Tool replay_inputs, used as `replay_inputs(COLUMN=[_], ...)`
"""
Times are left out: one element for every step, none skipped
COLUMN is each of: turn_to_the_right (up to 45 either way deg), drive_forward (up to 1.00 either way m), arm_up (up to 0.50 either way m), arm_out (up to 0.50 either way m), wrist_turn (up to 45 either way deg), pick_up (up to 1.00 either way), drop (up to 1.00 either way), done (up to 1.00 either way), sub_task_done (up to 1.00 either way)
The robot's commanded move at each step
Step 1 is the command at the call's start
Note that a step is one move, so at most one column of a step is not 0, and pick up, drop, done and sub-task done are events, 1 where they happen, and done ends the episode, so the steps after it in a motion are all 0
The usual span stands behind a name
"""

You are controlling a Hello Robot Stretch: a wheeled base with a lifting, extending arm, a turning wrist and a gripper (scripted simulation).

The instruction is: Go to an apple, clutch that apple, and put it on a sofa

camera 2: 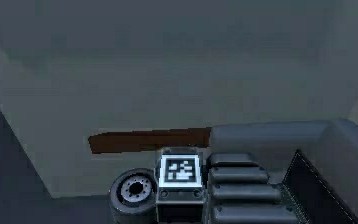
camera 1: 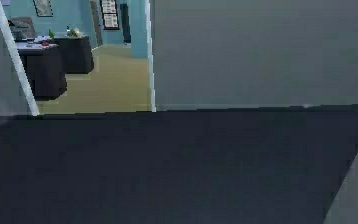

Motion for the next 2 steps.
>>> replay_inputs(turn_to_the_right=[-27.0, 45.0], drive_forward=[0.00, 0.00], arm_up=[0.00, 0.00], arm_out=[0.00, 0.00], wrist_turn=[0.0, 0.0], pick_up=[0.00, 0.00], drop=[0.00, 0.00], done=[0.00, 0.00], sub_task_done=[0.00, 0.00])
